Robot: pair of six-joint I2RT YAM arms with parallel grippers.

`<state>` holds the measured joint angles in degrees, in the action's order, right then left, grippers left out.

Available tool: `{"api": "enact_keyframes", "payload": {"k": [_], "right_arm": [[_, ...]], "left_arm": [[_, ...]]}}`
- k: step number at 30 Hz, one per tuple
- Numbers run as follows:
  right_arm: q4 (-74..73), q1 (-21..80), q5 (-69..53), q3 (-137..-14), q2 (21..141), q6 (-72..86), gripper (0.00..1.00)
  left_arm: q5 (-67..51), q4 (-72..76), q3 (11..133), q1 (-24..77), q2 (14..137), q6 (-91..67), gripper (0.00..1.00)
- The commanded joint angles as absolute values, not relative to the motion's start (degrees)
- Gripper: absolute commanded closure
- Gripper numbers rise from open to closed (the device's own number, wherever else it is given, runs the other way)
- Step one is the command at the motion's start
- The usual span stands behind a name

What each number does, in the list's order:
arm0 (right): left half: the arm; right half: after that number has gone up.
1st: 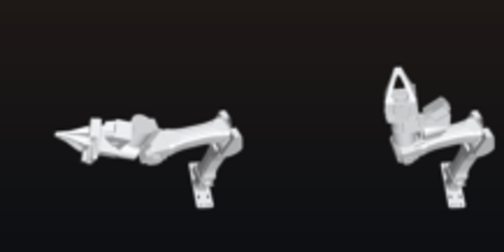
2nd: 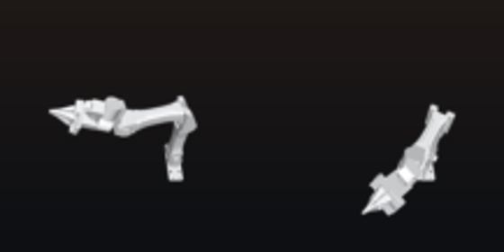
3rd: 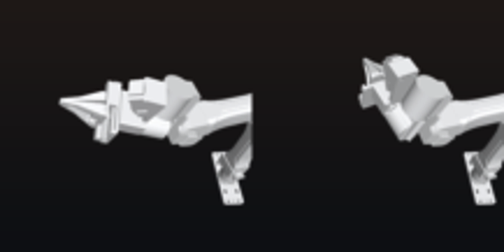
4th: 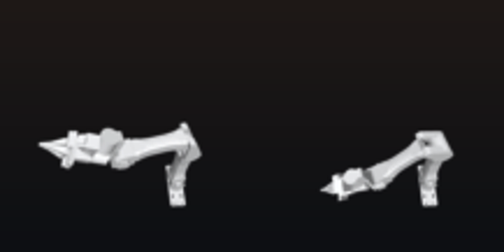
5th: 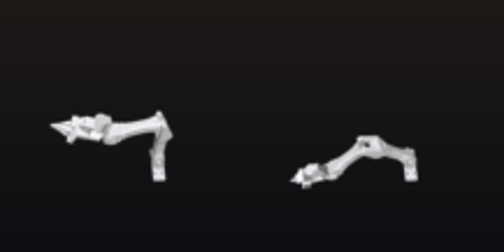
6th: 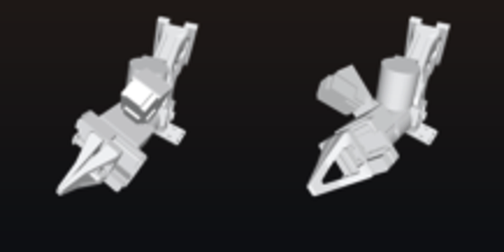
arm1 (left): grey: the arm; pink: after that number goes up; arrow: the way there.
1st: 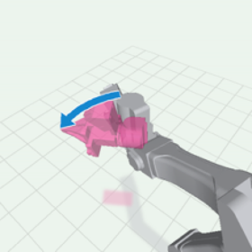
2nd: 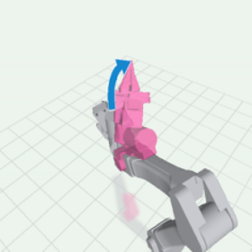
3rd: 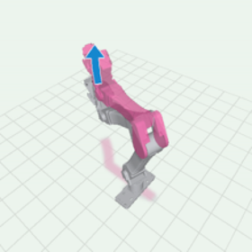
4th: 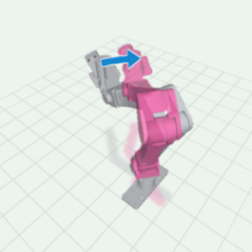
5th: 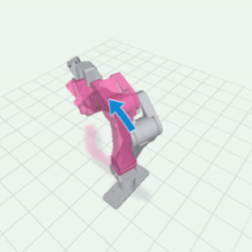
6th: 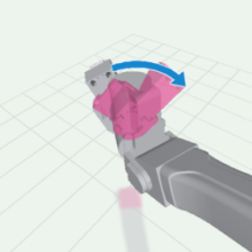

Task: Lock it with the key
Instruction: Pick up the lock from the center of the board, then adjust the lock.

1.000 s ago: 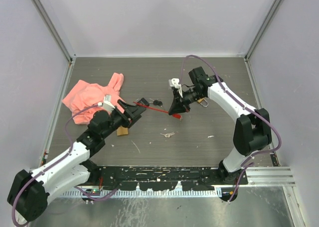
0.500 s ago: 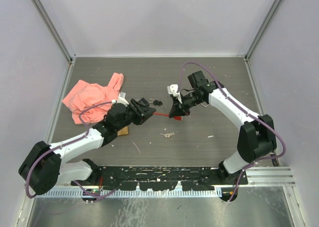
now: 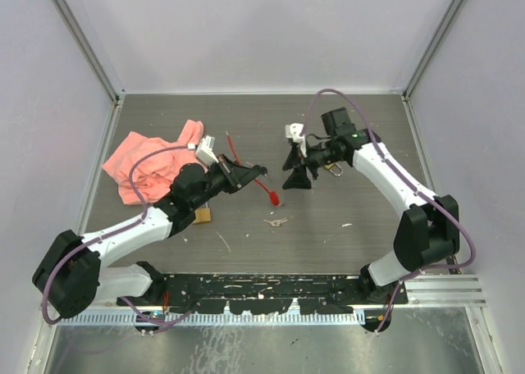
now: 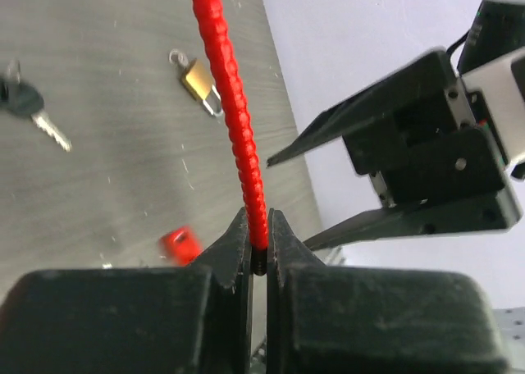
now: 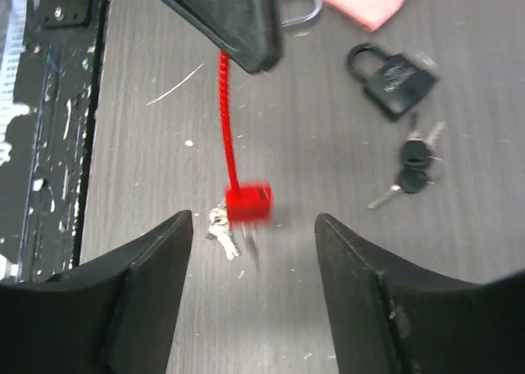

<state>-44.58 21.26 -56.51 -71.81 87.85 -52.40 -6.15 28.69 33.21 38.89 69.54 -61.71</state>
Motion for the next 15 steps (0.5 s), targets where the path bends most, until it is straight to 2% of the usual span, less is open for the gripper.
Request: {"api": "enact_keyframes", "payload": {"k": [1,4,7,9,10,15], "right_arm": [[-36.48,14.19,-66.58,-73.73,80.7,-38.33,0.29],[-20.94,10.8,-71.68,-68.19,77.15,-17.39,0.24],[5.58,10.28,-76.09,-59.48,75.49,11.95,0.24],[31.03,10.13,-74.34,-52.47,75.57,36.19,0.25],[39.22,9.99,-72.31,-50.04,76.05,45.33,0.25],[62.47,9.36,-60.87,-44.83,80.55,78.12,0.29]], "left_arm": [[-3.97,30.39,41.78,38.94,66.11,-39.87,1.0],[-4.06,28.09,47.17,39.02,67.92,-31.3,1.0],[-4.44,28.11,51.62,39.02,70.27,-25.34,1.0],[-4.06,28.65,54.29,39.02,71.78,-22.65,1.0],[-4.11,28.92,55.59,39.0,72.22,-21.23,1.0],[-4.81,29.59,61.2,39.23,76.93,-14.6,1.0]]}}
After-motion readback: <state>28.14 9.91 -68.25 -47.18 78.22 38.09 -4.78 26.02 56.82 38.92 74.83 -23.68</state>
